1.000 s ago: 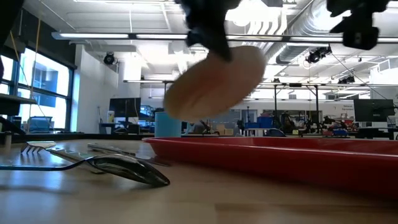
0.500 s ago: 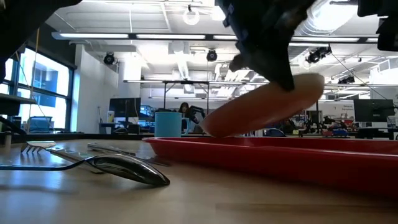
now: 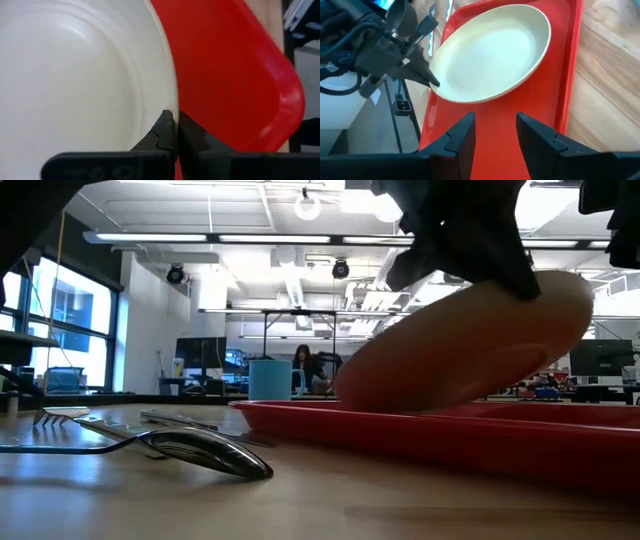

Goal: Set up tray
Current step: Put the brown plate on the red tray

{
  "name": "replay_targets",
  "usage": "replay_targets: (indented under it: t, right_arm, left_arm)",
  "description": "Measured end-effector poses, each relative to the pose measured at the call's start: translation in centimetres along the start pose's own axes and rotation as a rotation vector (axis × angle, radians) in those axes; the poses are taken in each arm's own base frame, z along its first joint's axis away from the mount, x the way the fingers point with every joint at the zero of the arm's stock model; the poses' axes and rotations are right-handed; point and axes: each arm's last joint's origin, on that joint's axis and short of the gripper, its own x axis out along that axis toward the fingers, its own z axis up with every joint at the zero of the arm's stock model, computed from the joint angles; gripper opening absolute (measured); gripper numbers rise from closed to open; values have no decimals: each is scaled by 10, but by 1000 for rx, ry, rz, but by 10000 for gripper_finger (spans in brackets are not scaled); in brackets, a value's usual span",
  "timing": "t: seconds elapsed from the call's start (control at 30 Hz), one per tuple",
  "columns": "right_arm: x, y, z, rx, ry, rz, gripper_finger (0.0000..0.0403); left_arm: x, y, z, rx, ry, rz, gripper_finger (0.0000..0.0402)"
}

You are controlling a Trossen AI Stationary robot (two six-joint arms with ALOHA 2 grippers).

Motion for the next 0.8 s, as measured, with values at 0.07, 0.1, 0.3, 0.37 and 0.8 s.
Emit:
replay_targets:
  t: [0.07,0.1,0.3,0.37,0.8]
  right_arm:
    - [0,0,0,10,2,2,133]
    - [0,0,0,18,3,3,133]
    - [0,1,-1,90,40,34,133]
    - [0,1,-1,132,43,37,133]
    - [12,5,0,390,188,67,158]
  left_arm:
    - [7,1,-4,2,21,17,38]
    - [10,3,-7,4,44,19,45]
    - [18,3,-10,-5,59,-14,122]
    - [18,1,-10,-5,70,-45,147]
    - [-4,8,-15,37,207,-13,225]
